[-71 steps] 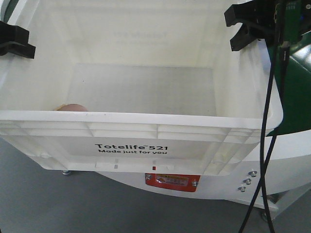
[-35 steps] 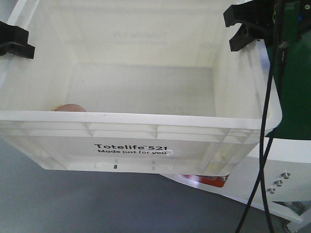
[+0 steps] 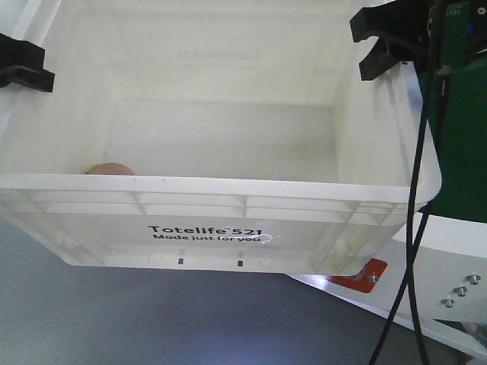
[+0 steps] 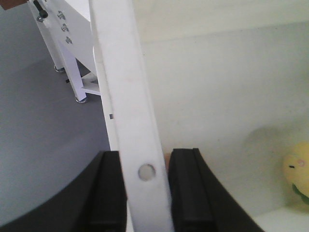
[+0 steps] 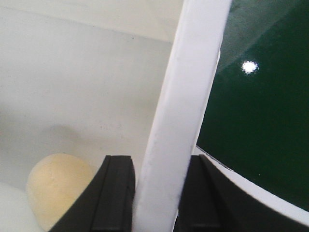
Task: Place moving items into box and shelve
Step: 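Hold the crate raised while the base drives away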
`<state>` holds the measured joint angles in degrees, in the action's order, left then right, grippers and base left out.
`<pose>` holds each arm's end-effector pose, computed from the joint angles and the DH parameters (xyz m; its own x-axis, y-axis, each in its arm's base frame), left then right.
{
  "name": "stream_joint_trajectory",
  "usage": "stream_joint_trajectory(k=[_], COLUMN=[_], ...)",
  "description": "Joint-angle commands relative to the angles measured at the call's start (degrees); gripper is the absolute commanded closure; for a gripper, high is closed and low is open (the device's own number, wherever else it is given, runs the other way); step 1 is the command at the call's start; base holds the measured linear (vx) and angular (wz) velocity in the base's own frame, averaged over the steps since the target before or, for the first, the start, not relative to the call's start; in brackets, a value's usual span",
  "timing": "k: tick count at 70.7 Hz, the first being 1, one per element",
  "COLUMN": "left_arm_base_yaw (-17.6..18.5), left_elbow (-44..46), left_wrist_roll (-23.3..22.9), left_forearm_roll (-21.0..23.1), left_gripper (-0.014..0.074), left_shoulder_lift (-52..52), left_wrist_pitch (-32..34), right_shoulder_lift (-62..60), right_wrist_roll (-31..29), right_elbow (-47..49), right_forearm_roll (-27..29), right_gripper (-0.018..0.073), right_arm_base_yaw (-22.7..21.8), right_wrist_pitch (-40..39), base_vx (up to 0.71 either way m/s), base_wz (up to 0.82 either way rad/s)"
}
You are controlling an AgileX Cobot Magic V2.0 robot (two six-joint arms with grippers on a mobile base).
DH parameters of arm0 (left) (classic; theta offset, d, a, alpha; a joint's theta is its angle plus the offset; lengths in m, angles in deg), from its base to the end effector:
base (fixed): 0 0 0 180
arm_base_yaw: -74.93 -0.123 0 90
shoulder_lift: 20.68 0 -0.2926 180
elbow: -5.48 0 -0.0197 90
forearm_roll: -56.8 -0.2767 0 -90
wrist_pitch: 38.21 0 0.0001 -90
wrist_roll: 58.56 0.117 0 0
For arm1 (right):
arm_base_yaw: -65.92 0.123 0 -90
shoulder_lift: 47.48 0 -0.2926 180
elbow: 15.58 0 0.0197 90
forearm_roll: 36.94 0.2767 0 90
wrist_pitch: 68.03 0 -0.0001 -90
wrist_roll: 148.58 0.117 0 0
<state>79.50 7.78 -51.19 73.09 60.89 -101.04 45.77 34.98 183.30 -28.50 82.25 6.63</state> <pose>0.2930 -0.0527 0.3950 -0.7771 0.0582 -0.6267 0.2301 0.9530 -0.1968 0.3193 0.1108 0.4095 -0.8525 -0.1454 -0.5021 -0.2636 0.9490 0.1729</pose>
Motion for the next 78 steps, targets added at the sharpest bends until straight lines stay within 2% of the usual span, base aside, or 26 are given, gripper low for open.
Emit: stream_joint_trajectory(k=[1, 37, 78], left_arm_base_yaw=[0.3, 0.3, 0.3], left_elbow=[2.0, 2.0, 2.0], left_wrist_roll=[1.4, 1.4, 1.4], left_forearm_roll=[2.5, 2.5, 2.5], left_gripper=[0.0613, 0.0613, 0.0613], left_shoulder_lift=[-2.5, -2.5, -2.5], left_wrist_pitch=[5.4, 5.4, 5.4], right_shoulder_lift=[-3.2, -3.2, -3.2], right_wrist_roll=[-1.9, -1.9, -1.9], right_elbow=[2.3, 2.3, 2.3], right_forearm_roll=[1.3, 1.3, 1.3], right_gripper=[0.0571, 0.0571, 0.0571], right_arm_base_yaw=[0.0, 0.0, 0.0], right_wrist_pitch=[-3.0, -3.0, -3.0], base_vx=[-0.02, -0.01, -0.02], base_wz=[0.10, 0.10, 0.24])
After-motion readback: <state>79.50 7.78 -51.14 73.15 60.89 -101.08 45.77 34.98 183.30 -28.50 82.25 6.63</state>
